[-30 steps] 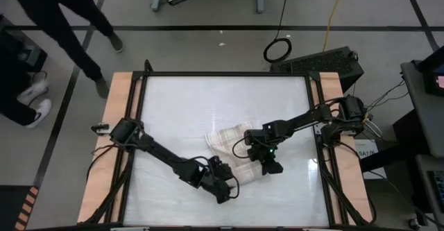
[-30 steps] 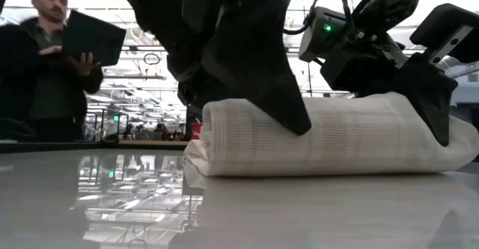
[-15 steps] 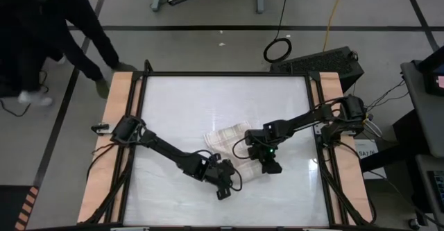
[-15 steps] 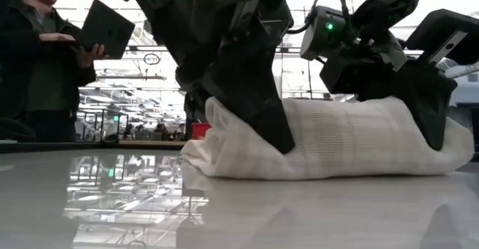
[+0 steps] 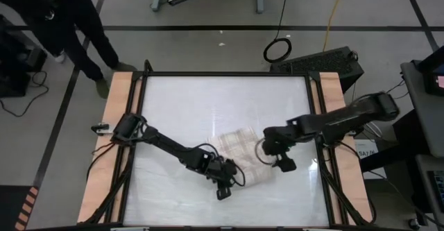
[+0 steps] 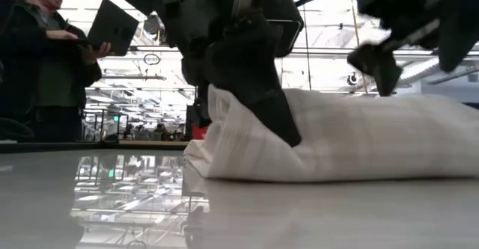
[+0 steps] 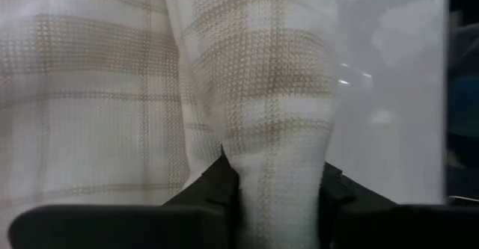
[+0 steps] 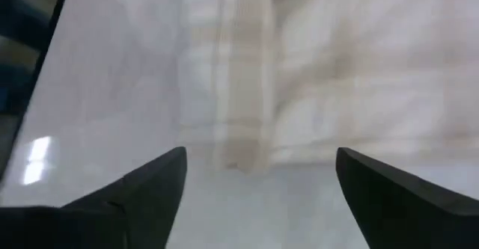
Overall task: Roll towel
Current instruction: Roll the white-brown patterned towel
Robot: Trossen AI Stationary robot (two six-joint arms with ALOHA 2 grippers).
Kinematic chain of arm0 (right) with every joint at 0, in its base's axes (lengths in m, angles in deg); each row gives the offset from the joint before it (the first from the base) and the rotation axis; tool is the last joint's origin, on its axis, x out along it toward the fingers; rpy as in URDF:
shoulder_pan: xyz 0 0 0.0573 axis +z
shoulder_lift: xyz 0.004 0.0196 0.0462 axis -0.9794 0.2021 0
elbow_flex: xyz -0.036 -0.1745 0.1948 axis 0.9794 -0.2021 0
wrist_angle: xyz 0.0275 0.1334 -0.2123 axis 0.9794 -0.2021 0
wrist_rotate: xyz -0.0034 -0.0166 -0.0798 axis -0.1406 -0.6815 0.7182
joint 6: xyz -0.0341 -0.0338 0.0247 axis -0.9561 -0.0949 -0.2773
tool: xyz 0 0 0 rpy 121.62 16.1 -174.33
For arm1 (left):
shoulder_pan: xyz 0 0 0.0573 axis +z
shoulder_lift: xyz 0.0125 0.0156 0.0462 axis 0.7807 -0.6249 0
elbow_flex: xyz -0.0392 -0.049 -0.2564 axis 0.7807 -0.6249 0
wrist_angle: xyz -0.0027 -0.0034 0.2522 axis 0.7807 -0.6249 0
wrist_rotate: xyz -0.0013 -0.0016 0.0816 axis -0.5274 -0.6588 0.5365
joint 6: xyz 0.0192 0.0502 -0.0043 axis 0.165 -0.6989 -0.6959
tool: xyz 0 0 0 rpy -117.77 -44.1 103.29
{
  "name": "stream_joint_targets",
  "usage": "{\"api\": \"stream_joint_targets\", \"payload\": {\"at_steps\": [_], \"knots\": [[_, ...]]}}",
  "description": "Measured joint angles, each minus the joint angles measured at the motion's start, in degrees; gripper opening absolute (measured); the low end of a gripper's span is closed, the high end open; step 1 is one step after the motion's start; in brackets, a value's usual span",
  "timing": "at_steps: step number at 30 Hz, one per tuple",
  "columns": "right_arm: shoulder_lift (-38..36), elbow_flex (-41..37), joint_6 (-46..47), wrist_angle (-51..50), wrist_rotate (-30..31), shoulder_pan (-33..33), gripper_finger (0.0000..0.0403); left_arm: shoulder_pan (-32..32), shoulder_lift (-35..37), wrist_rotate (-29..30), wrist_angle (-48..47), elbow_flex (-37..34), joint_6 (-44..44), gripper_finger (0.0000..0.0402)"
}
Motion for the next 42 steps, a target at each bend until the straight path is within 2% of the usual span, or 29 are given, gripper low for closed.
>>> {"api": "stream_joint_targets", "payload": {"at_steps": [4,13,19,25,27,31,37,42], "knots": [[-4.06,0.00,2.68,0.27,7.67,5.02,0.0347,1.91,-0.04,-4.15,0.70,0.00,0.03,0.0096],[-0.97,0.00,10.22,3.29,18.82,13.75,0.0343,6.42,-0.07,-11.71,1.34,-0.04,0.51,0.0097],[3.94,0.00,11.05,3.05,19.52,14.63,0.0354,8.51,-0.09,-17.11,1.60,-0.05,1.11,0.0097],[9.10,0.00,6.26,6.10,23.62,14.61,0.0354,9.50,0.00,-18.67,2.01,-2.57,5.96,0.0098],[10.79,0.00,5.52,7.84,23.72,14.56,0.0354,9.41,0.04,-18.64,2.01,-2.71,6.02,0.0098],[13.75,0.00,6.51,9.84,19.53,14.09,0.0354,9.22,0.04,-17.76,1.63,-2.73,6.43,0.0098],[13.93,0.02,11.34,9.13,16.93,13.38,0.0355,9.22,0.11,-17.04,-0.12,-2.73,7.39,0.0098],[14.57,0.02,8.16,9.70,16.03,13.37,0.0355,9.23,0.11,-16.86,-0.38,-2.73,7.30,0.0098]]}}
